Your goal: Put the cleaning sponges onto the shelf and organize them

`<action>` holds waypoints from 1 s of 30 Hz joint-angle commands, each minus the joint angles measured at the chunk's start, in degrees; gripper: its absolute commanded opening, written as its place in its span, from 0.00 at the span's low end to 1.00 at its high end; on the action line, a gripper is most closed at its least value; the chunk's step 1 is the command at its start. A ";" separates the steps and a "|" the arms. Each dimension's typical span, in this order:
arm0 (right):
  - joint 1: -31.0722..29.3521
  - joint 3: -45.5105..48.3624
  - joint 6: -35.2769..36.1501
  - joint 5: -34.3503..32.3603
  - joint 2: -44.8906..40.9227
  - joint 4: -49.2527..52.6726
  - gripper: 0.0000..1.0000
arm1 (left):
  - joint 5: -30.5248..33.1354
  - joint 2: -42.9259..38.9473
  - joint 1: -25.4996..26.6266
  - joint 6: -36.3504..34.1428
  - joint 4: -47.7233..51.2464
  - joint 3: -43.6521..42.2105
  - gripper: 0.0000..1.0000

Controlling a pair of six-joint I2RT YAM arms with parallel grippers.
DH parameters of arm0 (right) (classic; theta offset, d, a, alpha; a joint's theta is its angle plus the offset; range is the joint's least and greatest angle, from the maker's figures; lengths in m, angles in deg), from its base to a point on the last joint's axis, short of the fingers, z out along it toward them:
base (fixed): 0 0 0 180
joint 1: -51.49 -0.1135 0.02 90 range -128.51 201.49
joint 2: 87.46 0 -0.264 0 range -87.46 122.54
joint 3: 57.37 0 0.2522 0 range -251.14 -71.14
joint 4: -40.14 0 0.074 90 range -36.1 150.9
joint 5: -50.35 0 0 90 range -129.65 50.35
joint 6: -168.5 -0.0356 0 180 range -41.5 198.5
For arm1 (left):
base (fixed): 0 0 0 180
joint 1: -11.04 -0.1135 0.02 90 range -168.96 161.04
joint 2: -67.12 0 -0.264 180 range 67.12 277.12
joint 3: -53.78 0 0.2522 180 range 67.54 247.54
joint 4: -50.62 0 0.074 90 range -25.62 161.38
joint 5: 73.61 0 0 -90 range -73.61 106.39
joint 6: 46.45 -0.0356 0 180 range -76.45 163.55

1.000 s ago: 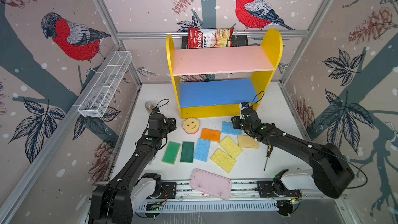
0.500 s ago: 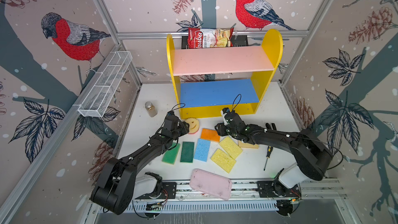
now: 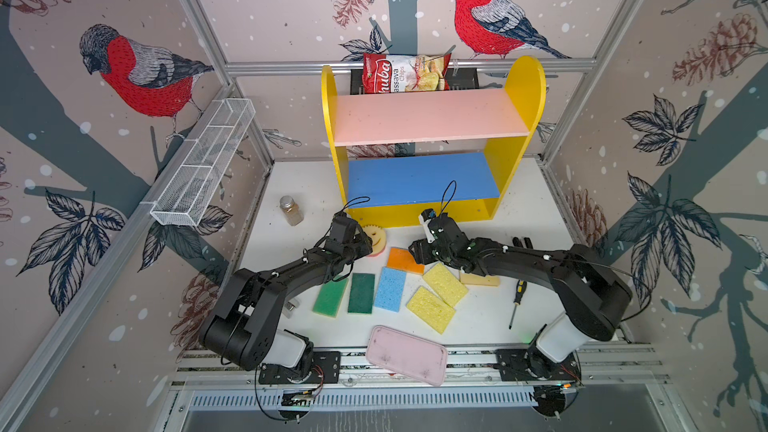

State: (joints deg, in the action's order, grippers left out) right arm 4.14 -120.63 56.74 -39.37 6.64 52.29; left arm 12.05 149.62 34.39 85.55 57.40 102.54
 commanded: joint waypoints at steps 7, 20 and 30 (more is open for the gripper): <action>-0.11 -1.53 2.02 1.22 5.83 2.67 0.75 | 1.93 -0.19 0.11 -1.74 3.45 0.48 0.36; -1.39 -4.29 -3.25 3.76 10.13 -1.94 0.66 | 13.30 -5.26 -0.15 -2.50 17.66 0.29 0.31; -1.69 -3.22 -5.03 2.20 6.84 -2.89 0.71 | 18.35 -15.37 -7.28 -4.38 23.93 -2.92 0.31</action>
State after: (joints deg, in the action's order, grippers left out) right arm 2.65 -124.30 52.85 -37.25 14.99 49.34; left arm 27.76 135.94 28.84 82.49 78.29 100.05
